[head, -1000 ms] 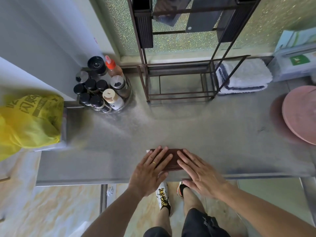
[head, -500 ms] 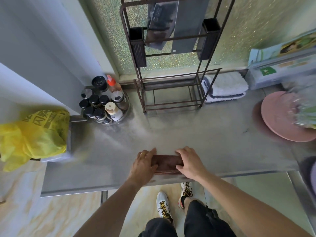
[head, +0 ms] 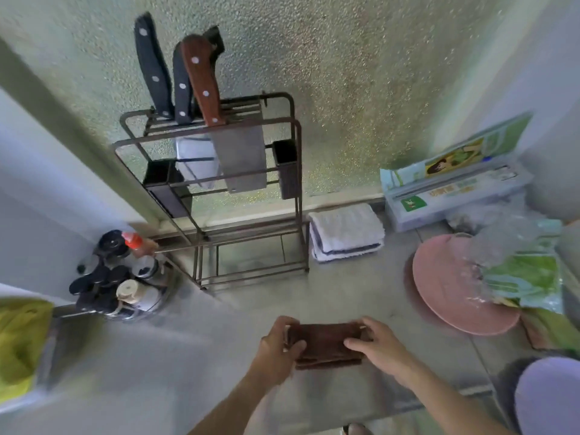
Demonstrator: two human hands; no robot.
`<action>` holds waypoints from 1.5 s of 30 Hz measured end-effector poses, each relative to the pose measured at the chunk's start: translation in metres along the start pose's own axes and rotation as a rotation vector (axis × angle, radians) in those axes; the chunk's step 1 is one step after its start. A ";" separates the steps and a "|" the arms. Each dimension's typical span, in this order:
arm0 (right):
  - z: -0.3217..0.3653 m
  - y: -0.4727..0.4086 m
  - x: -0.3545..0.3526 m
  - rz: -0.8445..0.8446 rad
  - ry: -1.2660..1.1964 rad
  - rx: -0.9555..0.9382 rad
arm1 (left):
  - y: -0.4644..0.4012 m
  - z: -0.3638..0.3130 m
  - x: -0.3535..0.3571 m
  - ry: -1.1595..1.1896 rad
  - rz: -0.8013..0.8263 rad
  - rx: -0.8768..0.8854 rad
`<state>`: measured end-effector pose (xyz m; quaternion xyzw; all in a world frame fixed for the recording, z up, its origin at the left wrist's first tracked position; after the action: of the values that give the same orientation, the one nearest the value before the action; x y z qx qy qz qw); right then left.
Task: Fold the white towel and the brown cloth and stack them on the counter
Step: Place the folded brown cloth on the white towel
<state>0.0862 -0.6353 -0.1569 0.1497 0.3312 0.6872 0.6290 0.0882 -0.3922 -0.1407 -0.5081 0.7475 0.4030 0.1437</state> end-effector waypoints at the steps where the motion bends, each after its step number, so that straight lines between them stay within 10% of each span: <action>1: 0.009 -0.008 -0.021 -0.065 -0.067 -0.014 | -0.014 -0.023 0.005 0.028 -0.043 0.010; 10: 0.136 -0.113 -0.129 -0.363 -0.192 -0.278 | -0.148 -0.180 -0.018 0.009 -0.460 0.024; 19: 0.141 -0.182 -0.113 -0.345 0.213 -0.349 | -0.209 -0.159 -0.006 -0.297 -0.484 -0.123; 23: 0.136 -0.177 -0.101 -0.441 0.467 -0.661 | -0.213 -0.156 0.007 -0.591 -0.605 0.043; 45: 0.104 -0.197 -0.076 -0.176 0.873 -0.672 | -0.213 -0.139 0.029 -0.763 -0.318 0.070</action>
<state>0.3143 -0.6828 -0.1912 -0.3859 0.3348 0.6983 0.5014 0.2892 -0.5492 -0.1681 -0.4263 0.5658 0.5096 0.4882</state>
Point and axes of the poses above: each hand's wrist, its own y-axis away from the middle knuckle, its own x-axis out of the palm, z = x × y, the point moved 3 cm from there along -y, towards the middle knuckle, and after that the axes turned 11 degrees about -y, right-handed, at the moved point
